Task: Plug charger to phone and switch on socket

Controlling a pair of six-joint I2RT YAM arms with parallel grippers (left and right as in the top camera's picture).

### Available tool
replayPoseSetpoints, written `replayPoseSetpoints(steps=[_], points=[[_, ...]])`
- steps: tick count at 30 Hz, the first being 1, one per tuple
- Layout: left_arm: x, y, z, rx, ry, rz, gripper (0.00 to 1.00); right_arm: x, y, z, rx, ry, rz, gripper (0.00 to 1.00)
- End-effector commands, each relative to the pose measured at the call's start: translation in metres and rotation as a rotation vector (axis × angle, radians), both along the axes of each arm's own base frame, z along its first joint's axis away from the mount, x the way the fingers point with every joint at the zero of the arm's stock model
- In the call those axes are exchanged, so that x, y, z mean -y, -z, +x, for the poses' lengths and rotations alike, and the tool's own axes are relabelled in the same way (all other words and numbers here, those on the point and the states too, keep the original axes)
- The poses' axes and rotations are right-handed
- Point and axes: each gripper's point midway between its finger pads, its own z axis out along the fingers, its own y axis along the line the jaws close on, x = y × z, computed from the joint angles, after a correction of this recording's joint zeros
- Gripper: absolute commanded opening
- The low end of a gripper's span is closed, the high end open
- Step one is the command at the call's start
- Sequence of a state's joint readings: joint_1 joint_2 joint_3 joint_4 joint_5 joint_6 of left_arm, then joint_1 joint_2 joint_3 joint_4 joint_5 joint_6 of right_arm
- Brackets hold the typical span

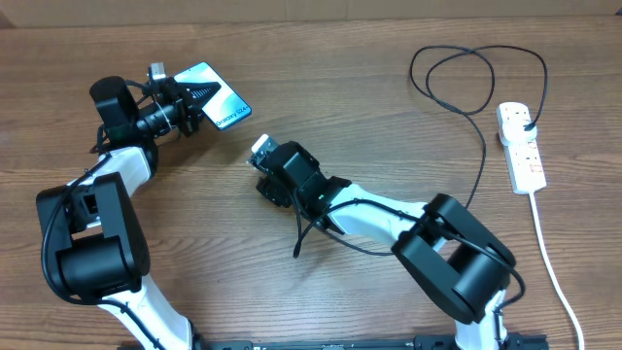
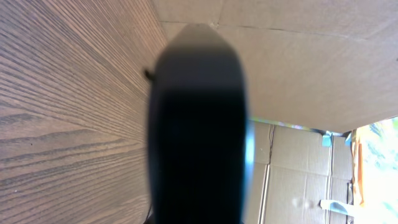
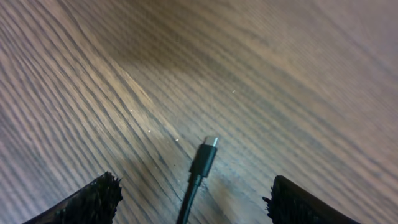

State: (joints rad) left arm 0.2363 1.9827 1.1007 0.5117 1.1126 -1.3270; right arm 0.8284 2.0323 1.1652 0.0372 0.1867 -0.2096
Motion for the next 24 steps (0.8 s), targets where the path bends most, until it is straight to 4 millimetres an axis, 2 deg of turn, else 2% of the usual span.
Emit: replayPoseSetpoints(steps=[1, 5, 9, 14, 24], points=[[0.001, -0.01, 0.0, 0.052, 0.017, 0.02, 0.04, -0.008, 0.011, 0.0, -0.016, 0.004, 0.017, 0.76], [0.001, -0.01, 0.0, 0.055, 0.017, 0.023, 0.04, -0.007, 0.024, -0.001, -0.041, 0.024, 0.018, 0.66], [0.001, -0.01, 0.0, 0.055, 0.018, 0.022, 0.04, -0.007, 0.024, 0.004, -0.042, 0.054, 0.052, 0.45], [0.002, -0.011, -0.002, 0.056, 0.03, 0.018, 0.04, -0.001, 0.029, 0.015, -0.057, 0.119, 0.101, 0.42], [0.003, -0.011, -0.003, 0.057, 0.035, 0.016, 0.04, 0.001, 0.035, 0.02, -0.058, 0.134, 0.11, 0.38]])
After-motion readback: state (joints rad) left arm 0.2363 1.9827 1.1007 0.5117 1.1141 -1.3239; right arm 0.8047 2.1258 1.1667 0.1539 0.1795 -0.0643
